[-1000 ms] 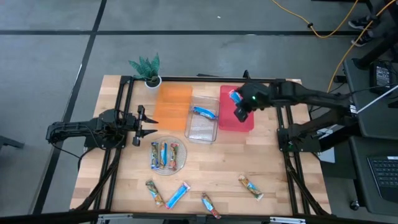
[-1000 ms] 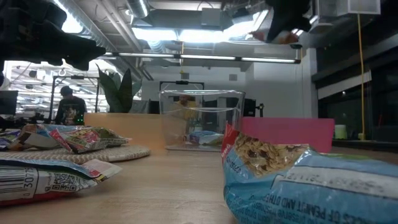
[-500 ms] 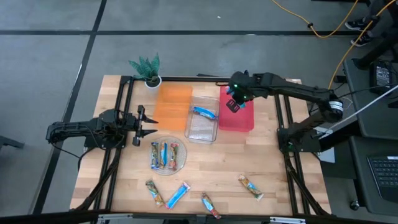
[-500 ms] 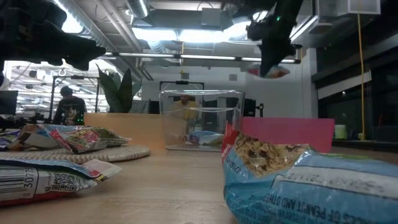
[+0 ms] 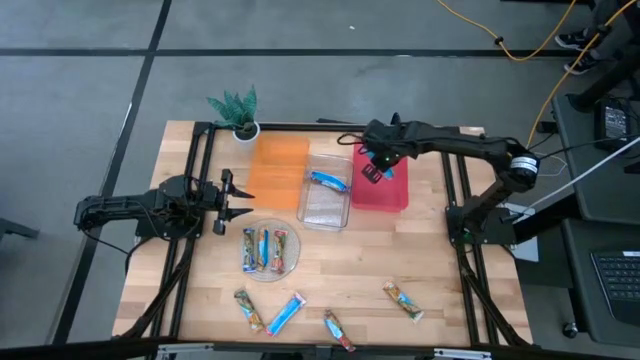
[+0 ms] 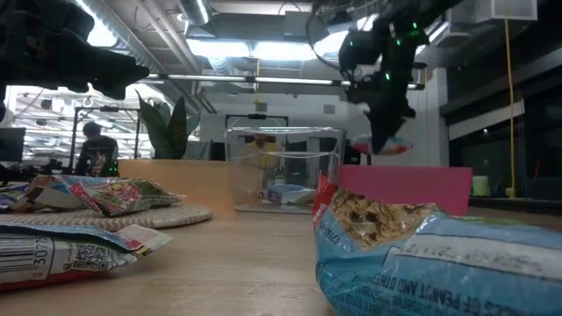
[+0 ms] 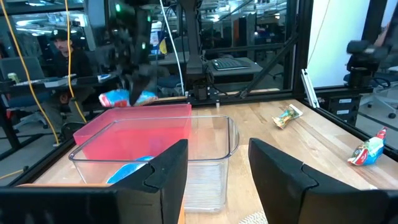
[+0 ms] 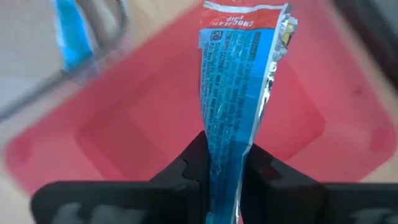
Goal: Pick and place Granola Bars by type
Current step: Put the top right red granola bar into the red bin, then put the bottom right red granola bar into the red bin
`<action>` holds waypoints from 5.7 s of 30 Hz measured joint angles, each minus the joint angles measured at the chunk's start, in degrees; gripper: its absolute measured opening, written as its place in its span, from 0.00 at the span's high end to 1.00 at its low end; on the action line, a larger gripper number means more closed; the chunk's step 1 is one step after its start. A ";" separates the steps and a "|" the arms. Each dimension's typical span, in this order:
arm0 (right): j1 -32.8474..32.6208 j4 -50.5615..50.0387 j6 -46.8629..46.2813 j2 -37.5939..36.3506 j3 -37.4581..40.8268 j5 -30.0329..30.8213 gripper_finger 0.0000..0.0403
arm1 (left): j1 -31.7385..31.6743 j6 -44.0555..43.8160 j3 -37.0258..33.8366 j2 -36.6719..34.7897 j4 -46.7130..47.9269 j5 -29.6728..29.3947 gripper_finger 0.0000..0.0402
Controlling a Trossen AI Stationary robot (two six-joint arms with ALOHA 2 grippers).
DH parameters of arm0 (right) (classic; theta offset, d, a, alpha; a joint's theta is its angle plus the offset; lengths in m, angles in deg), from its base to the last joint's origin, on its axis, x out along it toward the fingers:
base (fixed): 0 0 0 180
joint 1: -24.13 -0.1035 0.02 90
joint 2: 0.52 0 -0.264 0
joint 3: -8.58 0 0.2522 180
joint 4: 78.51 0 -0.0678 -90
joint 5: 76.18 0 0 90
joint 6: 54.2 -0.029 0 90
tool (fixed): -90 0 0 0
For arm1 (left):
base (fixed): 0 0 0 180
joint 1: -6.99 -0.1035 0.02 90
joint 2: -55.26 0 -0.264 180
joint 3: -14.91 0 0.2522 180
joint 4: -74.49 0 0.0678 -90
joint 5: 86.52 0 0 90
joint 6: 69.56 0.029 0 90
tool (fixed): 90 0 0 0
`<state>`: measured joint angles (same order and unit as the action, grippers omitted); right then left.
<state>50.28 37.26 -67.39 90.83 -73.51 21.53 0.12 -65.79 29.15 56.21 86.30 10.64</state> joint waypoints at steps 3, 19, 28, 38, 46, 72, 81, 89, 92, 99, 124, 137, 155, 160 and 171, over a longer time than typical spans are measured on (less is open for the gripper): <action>1.41 3.65 0.00 0.02 5.05 -1.68 0.85 | 0.01 -0.02 0.00 0.00 0.00 -0.02 0.60; 6.01 16.02 -0.02 0.02 17.41 -8.96 0.85 | 0.00 -0.01 0.00 0.00 0.00 0.00 0.60; 5.99 17.77 -0.03 0.02 17.41 -9.42 0.84 | -0.01 0.00 0.00 0.00 0.00 -0.01 0.60; 5.99 17.75 -0.22 0.02 17.41 -9.40 0.67 | -0.01 -0.02 0.00 0.00 0.00 -0.02 0.59; 5.29 17.35 -1.55 0.00 17.34 -9.45 0.61 | 0.00 0.00 0.00 0.01 0.00 -0.01 0.60; -15.59 -5.55 -6.25 -0.04 -8.63 -8.88 0.60 | 0.01 -0.02 0.00 0.00 0.00 0.00 0.60; -32.40 -5.54 -13.17 -0.04 -13.27 -8.86 0.60 | 0.01 -0.02 0.00 0.00 0.00 0.00 0.60; -46.65 -0.77 -18.33 -0.04 -14.13 -8.66 0.60 | 0.01 0.00 0.00 0.00 0.00 -0.02 0.59; -51.24 1.57 -17.66 -0.04 -14.13 -8.68 0.60 | -0.01 -0.02 0.00 0.00 0.00 -0.02 0.60; -58.01 11.58 -9.90 0.57 -14.13 -8.88 0.60 | 0.01 0.00 0.00 0.00 0.00 -0.02 0.59; -63.93 14.41 -5.25 27.60 -37.28 -9.04 0.38 | 0.00 -0.02 0.00 0.00 0.00 0.00 0.59; -66.54 1.88 -27.36 37.34 -46.66 3.13 0.33 | -0.01 0.00 0.00 0.00 0.00 -0.02 0.59; -67.29 -1.90 -52.64 41.16 -46.70 2.15 0.33 | 0.00 -0.01 0.00 0.00 0.00 0.00 0.60; -68.08 -5.04 -56.69 42.30 -46.68 -0.55 0.33 | 0.01 0.00 0.00 0.00 0.00 0.00 0.59; -69.95 -2.85 -61.83 43.01 -46.68 -3.04 0.33 | -0.01 -0.02 0.00 0.00 0.00 -0.01 0.59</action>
<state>-19.68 34.40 -129.23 133.85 -120.18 18.49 0.11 -65.81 29.15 56.21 86.30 10.63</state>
